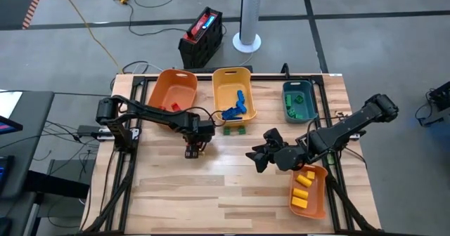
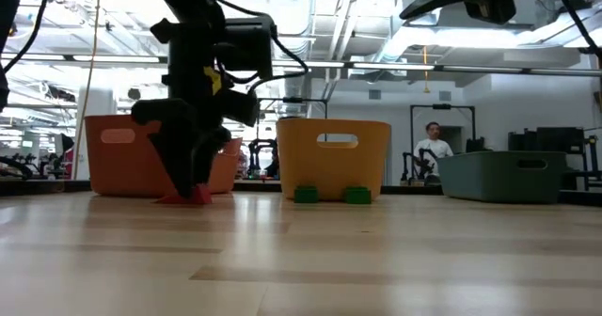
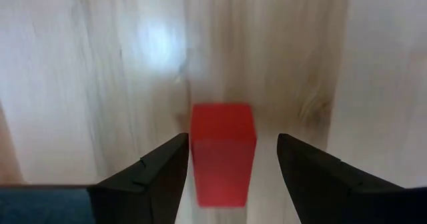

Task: Sort blocks
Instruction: Put the red block into the top orange bin

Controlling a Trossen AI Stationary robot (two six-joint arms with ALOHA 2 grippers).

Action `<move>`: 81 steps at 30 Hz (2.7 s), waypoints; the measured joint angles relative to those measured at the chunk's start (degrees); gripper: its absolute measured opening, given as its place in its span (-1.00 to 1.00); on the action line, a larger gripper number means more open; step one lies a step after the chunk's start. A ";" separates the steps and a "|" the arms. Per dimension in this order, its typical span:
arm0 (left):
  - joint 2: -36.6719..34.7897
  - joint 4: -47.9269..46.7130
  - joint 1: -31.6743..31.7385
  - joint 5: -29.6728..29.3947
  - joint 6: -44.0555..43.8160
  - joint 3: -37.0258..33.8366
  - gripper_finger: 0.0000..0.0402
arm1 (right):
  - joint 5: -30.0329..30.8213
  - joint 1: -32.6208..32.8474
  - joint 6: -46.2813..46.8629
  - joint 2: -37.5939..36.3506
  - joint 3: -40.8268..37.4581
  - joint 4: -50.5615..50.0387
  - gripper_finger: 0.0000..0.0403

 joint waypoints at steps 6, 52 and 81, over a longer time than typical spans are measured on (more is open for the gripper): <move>0.00 5.56 -0.58 0.20 1.80 -0.19 -0.10 | 0.00 0.01 0.23 0.02 0.00 0.08 0.19; -0.11 -11.81 -2.47 1.06 3.41 1.34 0.61 | 1.53 0.94 -0.02 0.02 0.00 0.04 0.19; -3.07 -5.18 -4.50 -3.14 2.56 5.17 -0.41 | 1.53 0.94 0.11 0.02 0.00 -0.33 0.19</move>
